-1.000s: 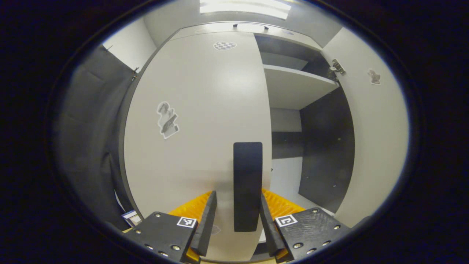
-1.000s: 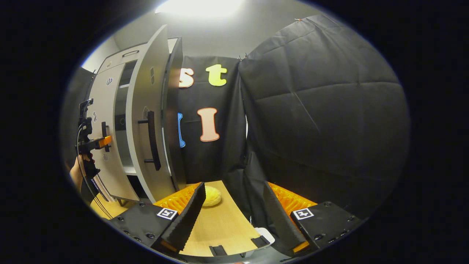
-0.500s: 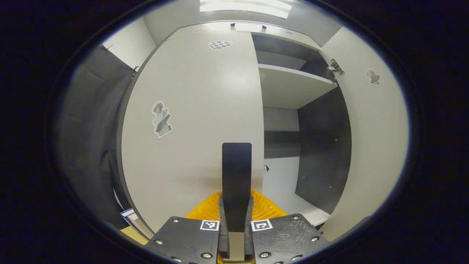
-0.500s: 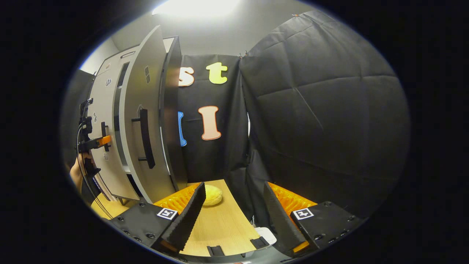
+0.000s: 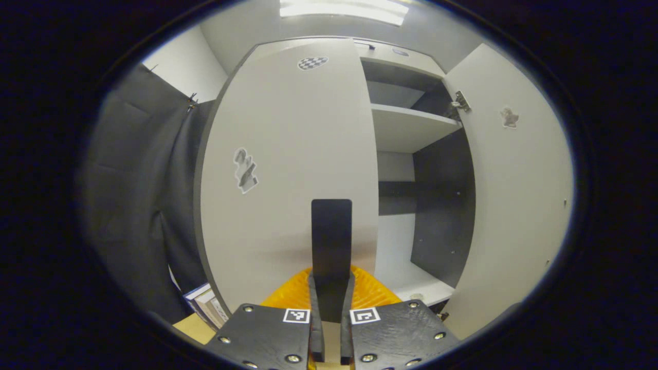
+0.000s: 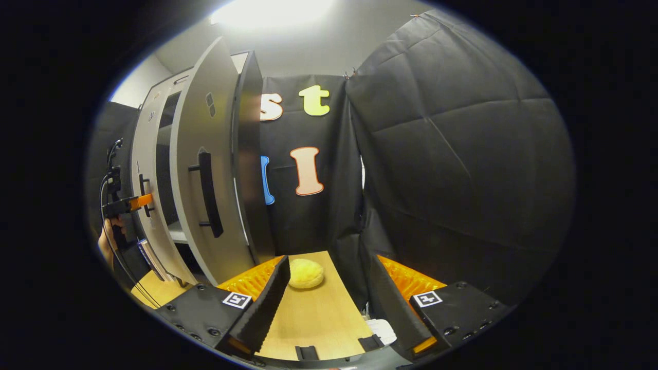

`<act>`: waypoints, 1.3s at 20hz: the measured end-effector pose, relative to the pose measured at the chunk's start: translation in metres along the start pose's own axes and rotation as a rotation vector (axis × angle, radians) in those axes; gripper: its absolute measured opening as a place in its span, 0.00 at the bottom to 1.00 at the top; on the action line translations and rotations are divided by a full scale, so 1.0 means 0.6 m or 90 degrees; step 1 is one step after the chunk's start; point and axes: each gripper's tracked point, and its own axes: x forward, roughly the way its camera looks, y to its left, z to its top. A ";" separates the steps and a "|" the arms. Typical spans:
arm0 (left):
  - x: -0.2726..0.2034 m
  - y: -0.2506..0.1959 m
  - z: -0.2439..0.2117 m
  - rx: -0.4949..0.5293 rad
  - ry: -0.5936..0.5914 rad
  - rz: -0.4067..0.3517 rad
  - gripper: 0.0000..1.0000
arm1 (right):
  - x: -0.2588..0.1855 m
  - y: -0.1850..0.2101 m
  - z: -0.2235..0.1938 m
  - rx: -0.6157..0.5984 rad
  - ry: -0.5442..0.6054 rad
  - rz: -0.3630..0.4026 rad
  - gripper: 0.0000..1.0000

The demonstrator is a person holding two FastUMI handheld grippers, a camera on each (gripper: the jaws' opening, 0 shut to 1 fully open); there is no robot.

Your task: Open the right door of the double-door shoe cabinet with the right hand, and open the left door with the left hand.

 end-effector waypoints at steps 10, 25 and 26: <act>-0.032 0.038 -0.004 -0.024 0.002 -0.051 0.13 | -0.067 0.085 -0.012 -0.023 0.000 -0.015 0.98; -0.087 0.109 -0.001 -0.029 -0.007 -0.103 0.14 | -0.122 0.203 0.000 -0.038 -0.009 -0.023 0.98; -0.089 0.115 -0.001 -0.029 -0.007 -0.103 0.12 | -0.123 0.213 0.000 -0.038 -0.009 -0.020 0.93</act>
